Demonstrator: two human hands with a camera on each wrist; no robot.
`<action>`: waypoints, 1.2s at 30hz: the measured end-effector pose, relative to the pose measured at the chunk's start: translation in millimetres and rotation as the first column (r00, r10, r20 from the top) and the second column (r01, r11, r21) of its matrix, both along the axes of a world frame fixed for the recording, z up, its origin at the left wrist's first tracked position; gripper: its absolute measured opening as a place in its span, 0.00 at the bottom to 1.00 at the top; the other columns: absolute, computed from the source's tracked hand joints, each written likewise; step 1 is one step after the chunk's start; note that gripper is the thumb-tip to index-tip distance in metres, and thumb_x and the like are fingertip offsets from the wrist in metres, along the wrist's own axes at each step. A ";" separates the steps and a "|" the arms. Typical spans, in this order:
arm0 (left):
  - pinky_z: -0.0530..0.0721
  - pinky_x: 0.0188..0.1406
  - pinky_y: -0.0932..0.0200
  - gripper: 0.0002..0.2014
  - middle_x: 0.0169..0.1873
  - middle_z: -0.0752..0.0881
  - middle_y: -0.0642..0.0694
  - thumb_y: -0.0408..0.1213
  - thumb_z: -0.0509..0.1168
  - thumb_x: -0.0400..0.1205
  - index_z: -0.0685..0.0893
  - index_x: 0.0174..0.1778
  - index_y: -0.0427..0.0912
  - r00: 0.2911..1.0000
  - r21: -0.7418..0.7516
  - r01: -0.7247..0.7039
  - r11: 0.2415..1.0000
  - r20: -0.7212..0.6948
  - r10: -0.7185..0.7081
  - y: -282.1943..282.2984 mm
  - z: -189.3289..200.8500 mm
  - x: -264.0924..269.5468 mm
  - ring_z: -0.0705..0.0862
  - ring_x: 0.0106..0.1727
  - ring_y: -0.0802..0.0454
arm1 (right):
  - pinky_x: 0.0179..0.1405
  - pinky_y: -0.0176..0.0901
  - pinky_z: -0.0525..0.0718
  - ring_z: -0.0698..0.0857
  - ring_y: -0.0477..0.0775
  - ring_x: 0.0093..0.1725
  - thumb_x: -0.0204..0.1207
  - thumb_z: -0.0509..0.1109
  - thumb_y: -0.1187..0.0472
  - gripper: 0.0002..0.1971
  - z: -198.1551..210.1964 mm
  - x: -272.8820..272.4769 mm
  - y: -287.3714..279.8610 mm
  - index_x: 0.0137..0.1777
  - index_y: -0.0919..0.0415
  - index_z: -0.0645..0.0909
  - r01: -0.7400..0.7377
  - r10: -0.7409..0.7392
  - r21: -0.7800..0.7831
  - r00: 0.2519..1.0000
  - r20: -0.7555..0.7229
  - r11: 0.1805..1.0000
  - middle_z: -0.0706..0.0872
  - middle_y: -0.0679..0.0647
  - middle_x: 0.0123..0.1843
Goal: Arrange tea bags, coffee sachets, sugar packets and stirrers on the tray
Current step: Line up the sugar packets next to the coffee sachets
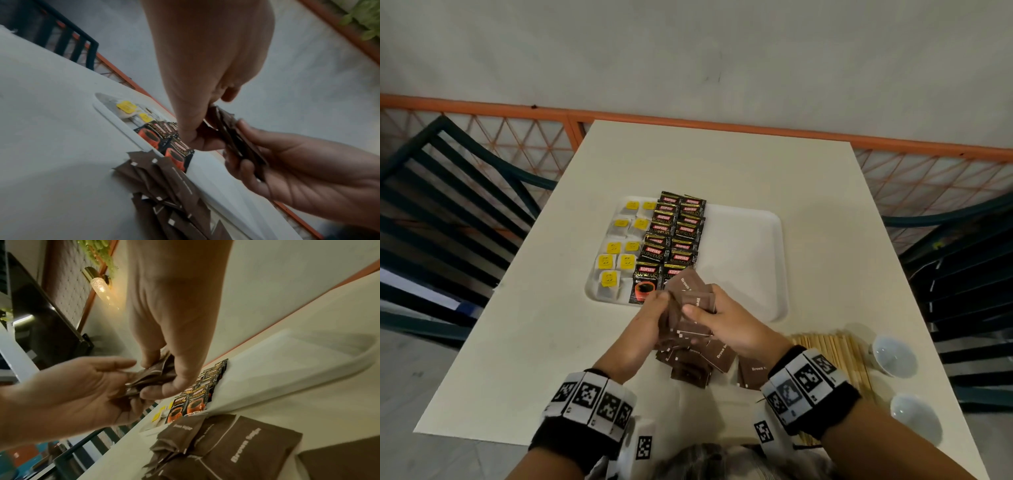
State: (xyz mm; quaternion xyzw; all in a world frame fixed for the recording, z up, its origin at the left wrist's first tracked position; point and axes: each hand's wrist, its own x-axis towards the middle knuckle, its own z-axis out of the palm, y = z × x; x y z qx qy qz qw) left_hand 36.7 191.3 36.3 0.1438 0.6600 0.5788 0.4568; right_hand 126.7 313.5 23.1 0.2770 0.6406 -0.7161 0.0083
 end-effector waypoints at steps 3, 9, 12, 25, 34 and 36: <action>0.85 0.41 0.62 0.18 0.54 0.86 0.46 0.51 0.55 0.83 0.73 0.67 0.50 0.999 0.019 0.046 0.999 -0.020 -0.046 5.5 0.0 4.0 0.87 0.53 0.51 | 0.47 0.44 0.87 0.84 0.51 0.55 0.81 0.62 0.59 0.19 5.5 -7.2 -8.3 0.68 0.58 0.60 -0.097 0.094 0.057 0.994 0.049 0.994 0.79 0.52 0.60; 0.84 0.44 0.61 0.17 0.53 0.85 0.49 0.35 0.59 0.85 0.70 0.68 0.52 0.999 -0.047 0.048 0.998 -0.021 -0.049 4.3 -3.5 -6.3 0.85 0.55 0.55 | 0.64 0.54 0.82 0.78 0.57 0.65 0.67 0.70 0.63 0.42 4.4 -12.7 -17.7 0.78 0.47 0.53 -0.273 0.260 0.153 0.961 0.098 0.950 0.70 0.59 0.69; 0.86 0.36 0.58 0.15 0.50 0.87 0.50 0.33 0.58 0.84 0.72 0.64 0.55 0.999 -0.051 0.043 0.998 0.004 -0.043 -6.1 -4.4 -12.5 0.87 0.49 0.55 | 0.72 0.51 0.73 0.71 0.57 0.70 0.71 0.73 0.56 0.44 6.0 -7.2 -9.4 0.80 0.44 0.48 -0.433 0.369 0.256 0.891 0.264 0.864 0.64 0.55 0.71; 0.85 0.29 0.60 0.16 0.50 0.87 0.45 0.33 0.61 0.83 0.76 0.67 0.43 0.955 -0.126 -0.264 0.956 0.104 0.278 -57.6 -40.3 -31.7 0.87 0.44 0.51 | 0.80 0.59 0.48 0.51 0.61 0.82 0.72 0.64 0.36 0.39 -45.2 26.4 -35.1 0.78 0.55 0.58 -0.575 0.366 0.778 0.801 0.473 0.253 0.54 0.57 0.83; 0.83 0.37 0.55 0.13 0.49 0.88 0.43 0.34 0.62 0.83 0.79 0.63 0.42 0.938 -0.115 -0.306 0.945 0.133 0.319 -66.7 -44.9 -27.6 0.88 0.44 0.48 | 0.59 0.61 0.75 0.72 0.69 0.66 0.81 0.54 0.67 0.27 -32.3 1.7 -50.8 0.79 0.64 0.52 -0.616 0.384 0.784 0.706 0.595 -0.084 0.71 0.68 0.69; 0.84 0.37 0.55 0.12 0.50 0.88 0.43 0.33 0.61 0.83 0.80 0.62 0.43 0.931 -0.092 -0.325 0.941 0.146 0.335 -68.1 -43.7 -29.0 0.88 0.43 0.50 | 0.54 0.60 0.78 0.74 0.69 0.63 0.79 0.56 0.71 0.27 -31.4 -0.3 -47.5 0.78 0.66 0.56 -0.589 0.392 0.803 0.721 0.572 -0.089 0.73 0.68 0.68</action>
